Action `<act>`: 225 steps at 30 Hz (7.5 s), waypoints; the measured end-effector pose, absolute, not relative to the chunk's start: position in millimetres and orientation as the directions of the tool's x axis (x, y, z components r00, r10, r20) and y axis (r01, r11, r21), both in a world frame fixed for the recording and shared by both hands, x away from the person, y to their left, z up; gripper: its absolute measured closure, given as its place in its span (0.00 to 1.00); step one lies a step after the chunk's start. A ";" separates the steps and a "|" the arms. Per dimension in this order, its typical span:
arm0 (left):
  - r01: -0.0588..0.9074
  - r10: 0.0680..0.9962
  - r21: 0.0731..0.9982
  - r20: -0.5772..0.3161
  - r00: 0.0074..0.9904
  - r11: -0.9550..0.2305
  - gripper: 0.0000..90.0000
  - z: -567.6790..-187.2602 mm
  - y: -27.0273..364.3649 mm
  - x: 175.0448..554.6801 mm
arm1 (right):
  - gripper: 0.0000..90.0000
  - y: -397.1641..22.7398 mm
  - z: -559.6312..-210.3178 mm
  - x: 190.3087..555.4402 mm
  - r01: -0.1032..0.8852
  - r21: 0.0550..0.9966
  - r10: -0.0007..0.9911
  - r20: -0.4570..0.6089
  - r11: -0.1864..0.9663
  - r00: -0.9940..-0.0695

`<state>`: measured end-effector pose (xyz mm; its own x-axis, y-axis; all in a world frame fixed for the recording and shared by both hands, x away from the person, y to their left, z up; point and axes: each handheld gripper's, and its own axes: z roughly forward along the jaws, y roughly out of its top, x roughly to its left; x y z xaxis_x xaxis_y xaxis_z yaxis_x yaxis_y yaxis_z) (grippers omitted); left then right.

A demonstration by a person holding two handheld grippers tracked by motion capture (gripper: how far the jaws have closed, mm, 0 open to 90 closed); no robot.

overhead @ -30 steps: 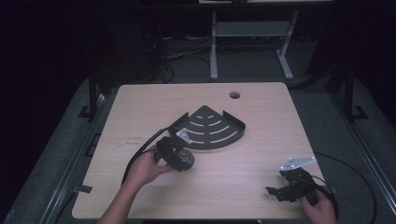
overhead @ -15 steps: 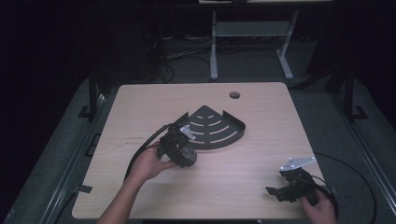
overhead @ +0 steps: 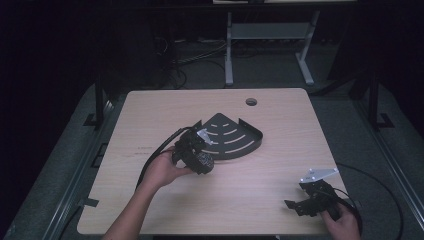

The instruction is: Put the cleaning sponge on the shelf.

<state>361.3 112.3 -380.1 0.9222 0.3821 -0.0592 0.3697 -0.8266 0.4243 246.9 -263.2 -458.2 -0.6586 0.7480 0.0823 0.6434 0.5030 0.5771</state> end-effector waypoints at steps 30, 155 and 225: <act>0.343 0.360 0.408 -0.037 0.932 -0.846 0.35 -365.2 87.6 395.5 | 0.16 -262.2 -455.8 245.2 0.642 0.580 0.749 0.080 0.502 -0.658; 0.471 0.484 0.361 -0.060 0.873 -0.805 0.27 -415.1 66.1 476.9 | 0.16 -263.6 -456.4 245.1 0.637 0.584 0.746 0.078 0.503 -0.661; 0.430 0.460 0.485 -0.062 0.886 -0.761 0.23 -377.8 134.5 376.4 | 0.16 -258.1 -459.3 248.6 0.638 0.563 0.740 0.068 0.525 -0.669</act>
